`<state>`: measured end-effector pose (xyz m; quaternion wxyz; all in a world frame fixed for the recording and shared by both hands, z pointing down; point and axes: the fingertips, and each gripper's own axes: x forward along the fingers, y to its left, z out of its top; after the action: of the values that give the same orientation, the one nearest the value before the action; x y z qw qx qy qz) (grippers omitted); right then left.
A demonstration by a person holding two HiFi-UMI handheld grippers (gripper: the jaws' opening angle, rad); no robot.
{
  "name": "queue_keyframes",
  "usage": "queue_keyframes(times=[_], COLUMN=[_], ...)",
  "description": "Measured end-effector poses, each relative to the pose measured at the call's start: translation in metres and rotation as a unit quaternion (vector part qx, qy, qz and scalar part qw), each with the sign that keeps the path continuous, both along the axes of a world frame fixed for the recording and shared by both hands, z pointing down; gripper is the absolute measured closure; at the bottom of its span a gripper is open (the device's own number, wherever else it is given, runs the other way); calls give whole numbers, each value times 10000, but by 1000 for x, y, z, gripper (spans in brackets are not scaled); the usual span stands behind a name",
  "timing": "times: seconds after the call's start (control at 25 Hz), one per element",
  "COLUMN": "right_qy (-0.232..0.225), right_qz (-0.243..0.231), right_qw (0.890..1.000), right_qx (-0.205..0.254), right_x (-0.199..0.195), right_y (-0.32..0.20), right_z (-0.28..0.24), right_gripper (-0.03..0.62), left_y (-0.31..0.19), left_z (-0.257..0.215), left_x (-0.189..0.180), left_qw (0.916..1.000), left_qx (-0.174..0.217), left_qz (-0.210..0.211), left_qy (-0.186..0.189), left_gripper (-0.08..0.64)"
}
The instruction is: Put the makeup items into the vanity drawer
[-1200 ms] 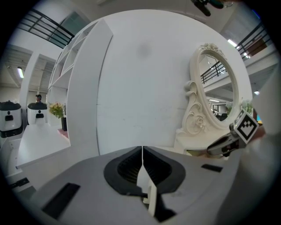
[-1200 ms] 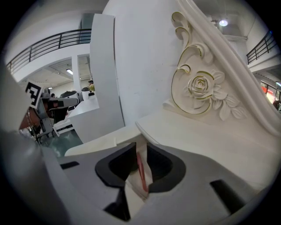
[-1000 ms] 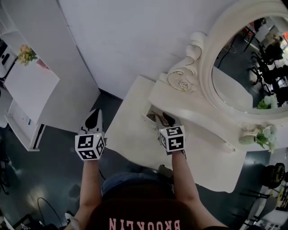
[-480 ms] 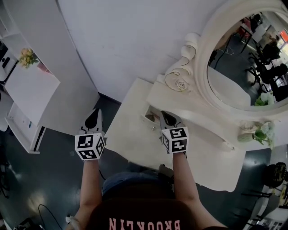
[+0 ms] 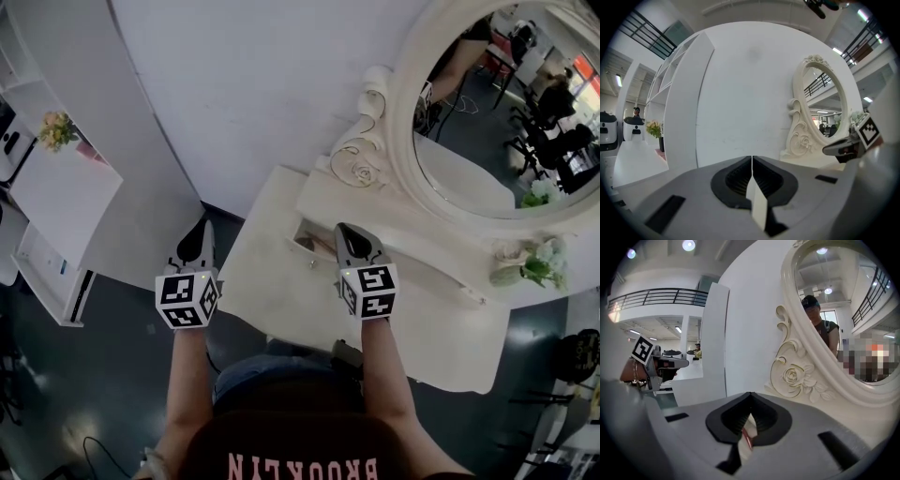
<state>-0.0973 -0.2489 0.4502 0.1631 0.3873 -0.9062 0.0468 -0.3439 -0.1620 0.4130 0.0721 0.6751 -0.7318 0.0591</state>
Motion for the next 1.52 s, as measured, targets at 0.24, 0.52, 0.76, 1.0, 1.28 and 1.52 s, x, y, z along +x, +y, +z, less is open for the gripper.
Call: queue_keyframes(times=[0.24, 0.52, 0.76, 1.0, 1.28, 1.52], right_qy=[-319, -522, -556, -574, -561, -429], right_qz=[303, 719, 1164, 1573, 1945, 2114], right_qw=[9976, 9899, 9821, 9736, 9641, 9596], right_qx=[538, 1103, 1373, 1554, 1718, 1806], right_x=[29, 81, 132, 179, 218, 238], right_y=[3, 11, 23, 37, 55, 73], right_z=[-35, -72, -91, -105, -117, -123], right_gripper=[594, 594, 594, 594, 594, 594], left_y=[-3, -14, -25, -29, -28, -24], left_z=[-23, -47, -66, -84, -94, -105], left_x=[21, 59, 102, 140, 180, 204], left_qw=[9994, 9971, 9913, 9834, 9732, 9654], left_qx=[338, 665, 966, 1266, 1400, 1499], left_qz=[59, 366, 890, 1294, 1810, 2105], left_qy=[-96, -76, -109, -103, -215, -340], left_gripper=[554, 554, 553, 554, 554, 554])
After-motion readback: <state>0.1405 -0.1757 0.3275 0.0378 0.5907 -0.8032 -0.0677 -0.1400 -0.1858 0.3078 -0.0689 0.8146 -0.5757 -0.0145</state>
